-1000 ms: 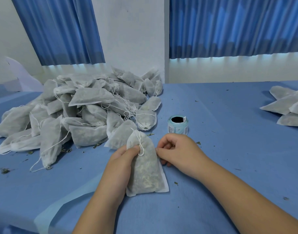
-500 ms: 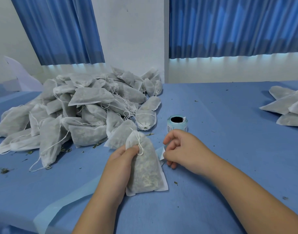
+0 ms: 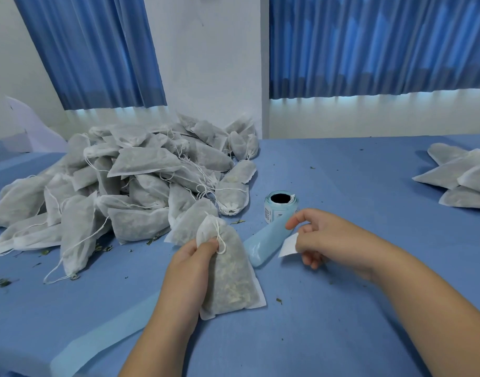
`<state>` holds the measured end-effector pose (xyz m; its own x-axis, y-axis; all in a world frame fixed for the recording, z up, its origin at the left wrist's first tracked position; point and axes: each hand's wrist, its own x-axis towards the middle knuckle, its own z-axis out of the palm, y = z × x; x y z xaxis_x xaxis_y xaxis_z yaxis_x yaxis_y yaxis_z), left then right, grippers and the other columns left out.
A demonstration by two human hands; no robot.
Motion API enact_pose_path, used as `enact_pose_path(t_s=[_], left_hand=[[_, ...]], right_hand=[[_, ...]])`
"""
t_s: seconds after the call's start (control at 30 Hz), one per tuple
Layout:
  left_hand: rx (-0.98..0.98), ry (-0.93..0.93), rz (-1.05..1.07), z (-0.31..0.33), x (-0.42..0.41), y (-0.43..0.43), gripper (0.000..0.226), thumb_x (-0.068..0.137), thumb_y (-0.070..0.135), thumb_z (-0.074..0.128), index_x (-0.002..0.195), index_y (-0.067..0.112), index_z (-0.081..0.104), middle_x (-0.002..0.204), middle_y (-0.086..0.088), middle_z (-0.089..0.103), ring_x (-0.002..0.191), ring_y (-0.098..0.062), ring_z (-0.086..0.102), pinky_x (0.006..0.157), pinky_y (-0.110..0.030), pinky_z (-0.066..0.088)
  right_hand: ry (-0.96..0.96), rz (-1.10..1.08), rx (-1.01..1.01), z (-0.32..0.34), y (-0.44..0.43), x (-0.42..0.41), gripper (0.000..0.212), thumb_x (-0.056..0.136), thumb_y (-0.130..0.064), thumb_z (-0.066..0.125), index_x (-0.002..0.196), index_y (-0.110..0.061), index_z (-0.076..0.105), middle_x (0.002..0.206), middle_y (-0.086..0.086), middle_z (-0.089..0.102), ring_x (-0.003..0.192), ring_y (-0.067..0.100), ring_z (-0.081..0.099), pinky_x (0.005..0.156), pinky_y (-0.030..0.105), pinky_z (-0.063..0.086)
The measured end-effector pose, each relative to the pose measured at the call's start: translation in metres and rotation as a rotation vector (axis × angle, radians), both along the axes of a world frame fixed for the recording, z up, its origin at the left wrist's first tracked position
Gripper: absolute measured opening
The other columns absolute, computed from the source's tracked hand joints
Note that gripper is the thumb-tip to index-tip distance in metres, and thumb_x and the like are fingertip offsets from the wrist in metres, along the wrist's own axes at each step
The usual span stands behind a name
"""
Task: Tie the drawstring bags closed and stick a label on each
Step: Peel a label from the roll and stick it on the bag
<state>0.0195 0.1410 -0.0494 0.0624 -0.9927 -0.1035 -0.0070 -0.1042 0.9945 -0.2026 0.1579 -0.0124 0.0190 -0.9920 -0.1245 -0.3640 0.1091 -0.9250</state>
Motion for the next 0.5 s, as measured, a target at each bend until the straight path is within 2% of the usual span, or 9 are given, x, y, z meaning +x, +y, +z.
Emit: enact_pose_path(t_s=[0.13, 0.23, 0.27, 0.37, 0.43, 0.5], left_hand=[[-0.076, 0.073, -0.015, 0.007, -0.004, 0.007, 0.023, 0.089, 0.027, 0.063, 0.068, 0.022, 0.072, 0.073, 0.002, 0.073, 0.068, -0.012, 0.068, 0.063, -0.029, 0.048], [-0.149, 0.104, -0.043, 0.016, -0.014, 0.014, 0.029, 0.091, 0.027, 0.062, 0.063, 0.028, 0.072, 0.065, 0.008, 0.068, 0.059, -0.006, 0.064, 0.051, -0.018, 0.047], [-0.167, 0.090, -0.071, 0.019, -0.020, 0.016, 0.028, 0.090, 0.028, 0.062, 0.063, 0.028, 0.071, 0.063, 0.009, 0.066, 0.058, -0.006, 0.062, 0.051, -0.018, 0.046], [-0.210, 0.011, -0.201, 0.032, -0.043, 0.013, 0.019, 0.083, 0.034, 0.069, 0.067, 0.023, 0.070, 0.064, 0.007, 0.062, 0.060, -0.008, 0.057, 0.058, -0.023, 0.044], [-0.248, -0.093, -0.304, 0.038, -0.062, 0.007, 0.023, 0.080, 0.038, 0.064, 0.072, 0.018, 0.068, 0.066, 0.005, 0.059, 0.062, -0.009, 0.054, 0.062, -0.027, 0.041], [-0.311, -0.222, -0.344, 0.040, -0.083, -0.001, 0.028, 0.088, 0.037, 0.059, 0.066, 0.019, 0.063, 0.061, 0.008, 0.051, 0.057, -0.006, 0.046, 0.056, -0.022, 0.037]], right_hand=[[-0.208, 0.051, -0.103, 0.011, 0.010, -0.004, 0.033, 0.085, 0.008, 0.053, 0.109, -0.014, 0.059, 0.075, 0.009, 0.053, 0.060, 0.018, 0.058, 0.053, 0.028, 0.047], [-0.385, 0.150, -0.208, 0.024, 0.023, -0.008, 0.035, 0.079, 0.002, 0.059, 0.112, -0.010, 0.059, 0.073, 0.008, 0.059, 0.060, 0.021, 0.059, 0.050, 0.027, 0.048], [-0.451, 0.191, -0.239, 0.029, 0.027, -0.009, 0.037, 0.075, -0.001, 0.058, 0.112, -0.009, 0.059, 0.073, 0.008, 0.061, 0.061, 0.023, 0.060, 0.050, 0.028, 0.048], [-0.566, 0.291, -0.321, 0.043, 0.035, -0.014, 0.034, 0.076, -0.002, 0.057, 0.109, -0.008, 0.060, 0.076, 0.010, 0.064, 0.062, 0.026, 0.063, 0.050, 0.028, 0.050], [-0.560, 0.304, -0.348, 0.048, 0.036, -0.019, 0.031, 0.077, -0.003, 0.057, 0.107, -0.008, 0.060, 0.080, 0.012, 0.066, 0.066, 0.028, 0.065, 0.048, 0.028, 0.049], [-0.526, 0.252, -0.362, 0.047, 0.034, -0.025, 0.029, 0.076, -0.003, 0.057, 0.106, -0.006, 0.060, 0.083, 0.013, 0.068, 0.071, 0.030, 0.067, 0.047, 0.027, 0.049]])
